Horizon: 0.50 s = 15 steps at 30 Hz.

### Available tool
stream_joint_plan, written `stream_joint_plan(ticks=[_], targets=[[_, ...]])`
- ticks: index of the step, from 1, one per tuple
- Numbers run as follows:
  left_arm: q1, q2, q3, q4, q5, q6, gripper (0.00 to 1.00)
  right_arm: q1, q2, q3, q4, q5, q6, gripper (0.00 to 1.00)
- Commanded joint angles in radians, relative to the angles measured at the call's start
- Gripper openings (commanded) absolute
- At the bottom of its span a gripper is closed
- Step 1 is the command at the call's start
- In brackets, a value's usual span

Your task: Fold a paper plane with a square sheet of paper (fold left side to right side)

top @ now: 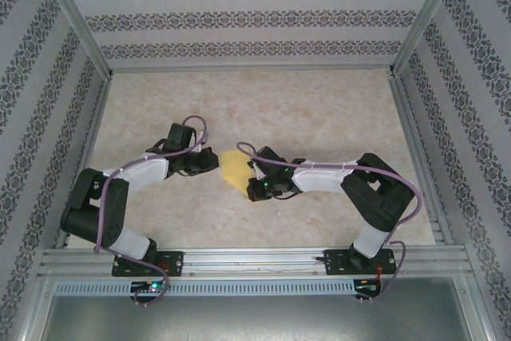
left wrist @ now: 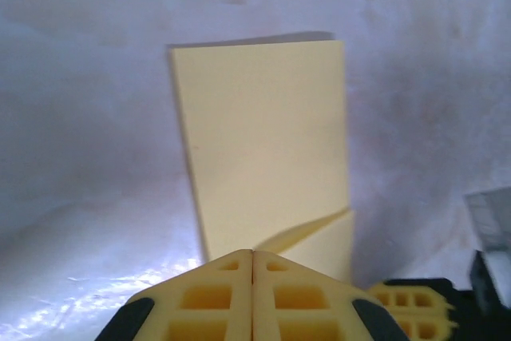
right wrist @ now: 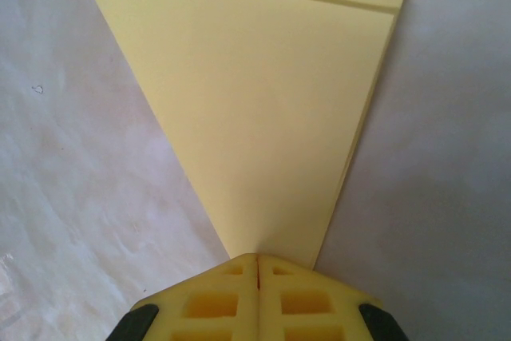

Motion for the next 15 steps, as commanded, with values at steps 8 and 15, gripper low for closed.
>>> stream_joint_plan(ticks=[8, 15], targets=[[-0.169, 0.075, -0.004, 0.075, 0.115, -0.032, 0.07, -0.013, 0.060, -0.060, -0.175, 0.054, -0.010, 0.00], [-0.186, 0.179, 0.019, 0.083, 0.081, -0.019, 0.06, -0.013, 0.056, -0.061, -0.174, 0.053, -0.007, 0.00]])
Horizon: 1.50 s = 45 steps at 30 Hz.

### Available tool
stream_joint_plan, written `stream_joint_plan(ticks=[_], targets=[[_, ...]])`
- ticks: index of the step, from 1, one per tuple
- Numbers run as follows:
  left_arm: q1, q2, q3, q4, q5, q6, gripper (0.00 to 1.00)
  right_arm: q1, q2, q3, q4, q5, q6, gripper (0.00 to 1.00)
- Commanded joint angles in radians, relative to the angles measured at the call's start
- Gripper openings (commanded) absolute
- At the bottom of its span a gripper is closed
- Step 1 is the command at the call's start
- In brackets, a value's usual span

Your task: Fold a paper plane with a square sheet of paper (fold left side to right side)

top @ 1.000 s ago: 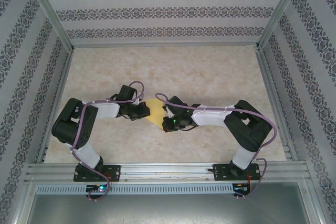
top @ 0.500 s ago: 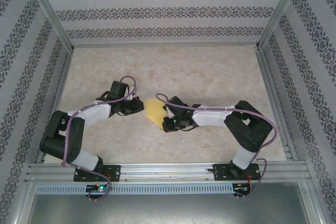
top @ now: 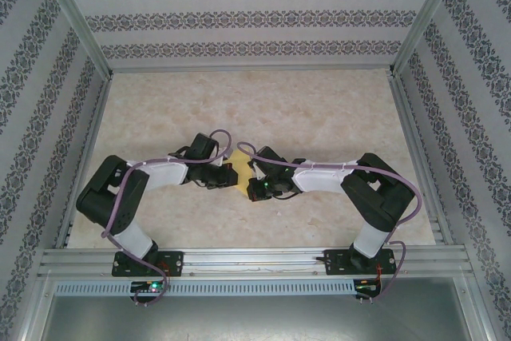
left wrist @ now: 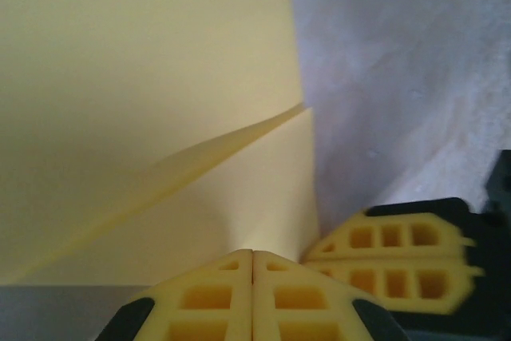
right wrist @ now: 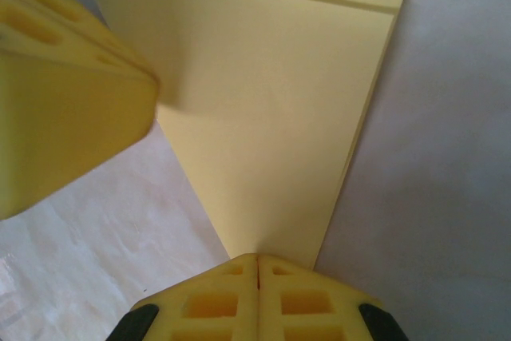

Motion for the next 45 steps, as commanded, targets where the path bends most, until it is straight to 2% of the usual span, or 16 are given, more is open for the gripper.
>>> stream_joint_plan(ticks=[1, 12, 23, 31, 45], targets=[[-0.011, 0.030, 0.019, 0.020, -0.021, 0.007, 0.06, -0.006, 0.054, -0.060, -0.176, 0.055, -0.007, 0.00], [-0.011, 0.055, 0.004, -0.082, -0.133, 0.038, 0.05, -0.007, 0.011, -0.023, -0.150, -0.001, -0.001, 0.00], [-0.016, 0.051, -0.002, -0.097, -0.138, 0.034, 0.01, -0.011, -0.090, 0.075, -0.132, -0.077, 0.011, 0.00], [-0.018, 0.056, -0.004, -0.085, -0.138, 0.032, 0.01, 0.003, -0.012, 0.103, -0.048, -0.096, 0.042, 0.00], [-0.019, 0.060, -0.002, -0.088, -0.135, 0.034, 0.01, -0.002, 0.094, 0.152, -0.012, -0.098, 0.043, 0.00]])
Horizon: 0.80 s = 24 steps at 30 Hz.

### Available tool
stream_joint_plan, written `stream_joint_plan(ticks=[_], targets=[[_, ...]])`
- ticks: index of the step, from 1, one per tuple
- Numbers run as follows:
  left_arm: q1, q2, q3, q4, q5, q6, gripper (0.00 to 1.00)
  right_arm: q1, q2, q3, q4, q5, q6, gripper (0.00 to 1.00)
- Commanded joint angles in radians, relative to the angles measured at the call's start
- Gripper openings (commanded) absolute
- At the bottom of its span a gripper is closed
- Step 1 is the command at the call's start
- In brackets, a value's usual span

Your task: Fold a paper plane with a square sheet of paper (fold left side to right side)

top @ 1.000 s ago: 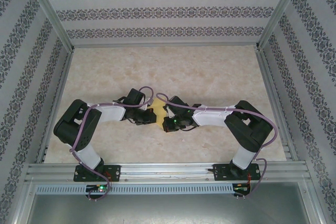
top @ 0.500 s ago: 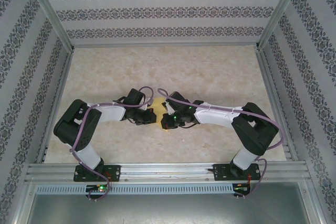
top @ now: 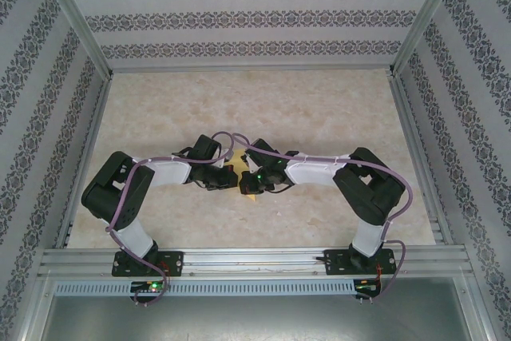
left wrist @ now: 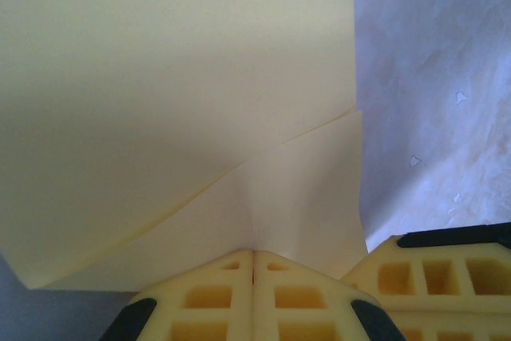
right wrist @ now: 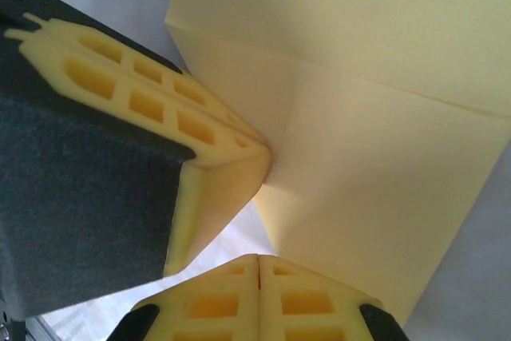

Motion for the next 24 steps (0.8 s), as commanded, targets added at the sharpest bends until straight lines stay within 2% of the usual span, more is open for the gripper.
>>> stream_joint_plan(ticks=[1, 12, 24], targets=[[-0.008, 0.025, -0.012, -0.082, -0.093, 0.020, 0.01, 0.004, 0.023, 0.027, 0.015, -0.018, 0.006, 0.00], [-0.008, 0.029, -0.009, -0.095, -0.108, 0.026, 0.01, -0.005, 0.050, 0.003, 0.021, -0.016, 0.016, 0.00], [-0.007, 0.045, -0.002, -0.089, -0.112, 0.027, 0.00, -0.009, -0.032, -0.115, 0.014, -0.028, 0.036, 0.00]])
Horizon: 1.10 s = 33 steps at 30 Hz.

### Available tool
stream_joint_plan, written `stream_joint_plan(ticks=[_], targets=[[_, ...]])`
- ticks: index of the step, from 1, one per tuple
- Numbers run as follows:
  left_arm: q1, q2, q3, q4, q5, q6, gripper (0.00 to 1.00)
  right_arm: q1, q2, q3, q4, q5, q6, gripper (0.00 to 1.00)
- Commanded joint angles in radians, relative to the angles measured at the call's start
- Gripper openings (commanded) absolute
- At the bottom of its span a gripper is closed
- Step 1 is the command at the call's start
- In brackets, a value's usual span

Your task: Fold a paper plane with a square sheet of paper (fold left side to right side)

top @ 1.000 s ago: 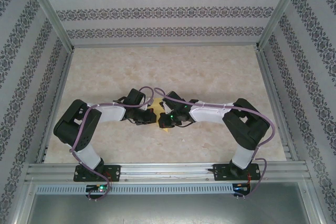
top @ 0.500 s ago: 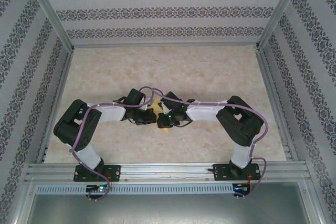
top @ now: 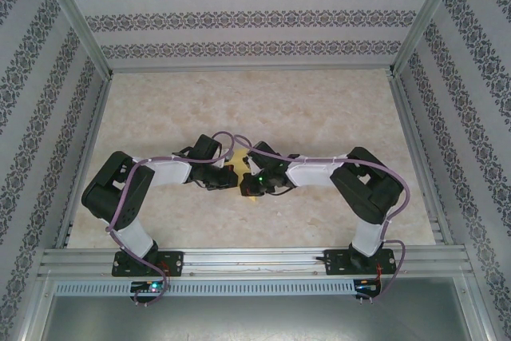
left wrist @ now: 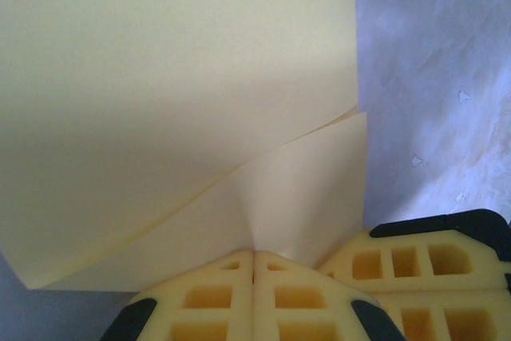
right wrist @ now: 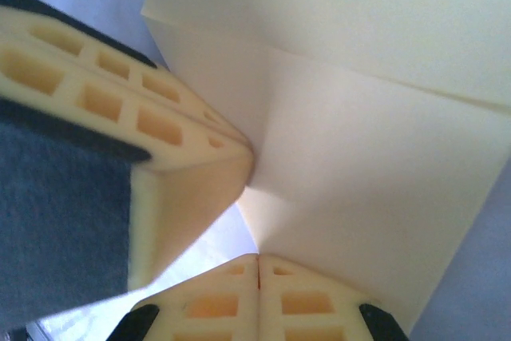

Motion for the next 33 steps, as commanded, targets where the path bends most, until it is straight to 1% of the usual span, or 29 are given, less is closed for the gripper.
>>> stream_joint_plan(ticks=[1, 13, 21, 23, 26, 29, 33], targets=[[-0.007, 0.042, -0.009, -0.080, -0.107, 0.020, 0.00, -0.003, -0.044, -0.062, -0.070, 0.001, 0.013, 0.00], [-0.006, 0.033, 0.000, -0.101, -0.111, 0.026, 0.00, -0.019, -0.150, -0.183, -0.107, 0.004, 0.015, 0.00], [-0.009, 0.025, 0.005, -0.082, -0.080, 0.005, 0.00, -0.025, -0.263, -0.155, -0.142, -0.011, 0.003, 0.00], [-0.011, 0.026, 0.009, -0.081, -0.076, 0.005, 0.00, -0.025, -0.254, -0.136, -0.112, -0.018, 0.000, 0.00], [-0.012, 0.029, 0.014, -0.082, -0.076, 0.006, 0.01, -0.023, -0.195, -0.096, -0.049, -0.038, 0.010, 0.00], [-0.014, 0.030, 0.013, -0.075, -0.074, 0.001, 0.00, -0.020, -0.128, -0.041, -0.010, -0.027, 0.014, 0.00], [-0.016, 0.036, 0.013, -0.066, -0.074, -0.001, 0.01, -0.025, -0.062, 0.017, -0.005, 0.006, -0.001, 0.00]])
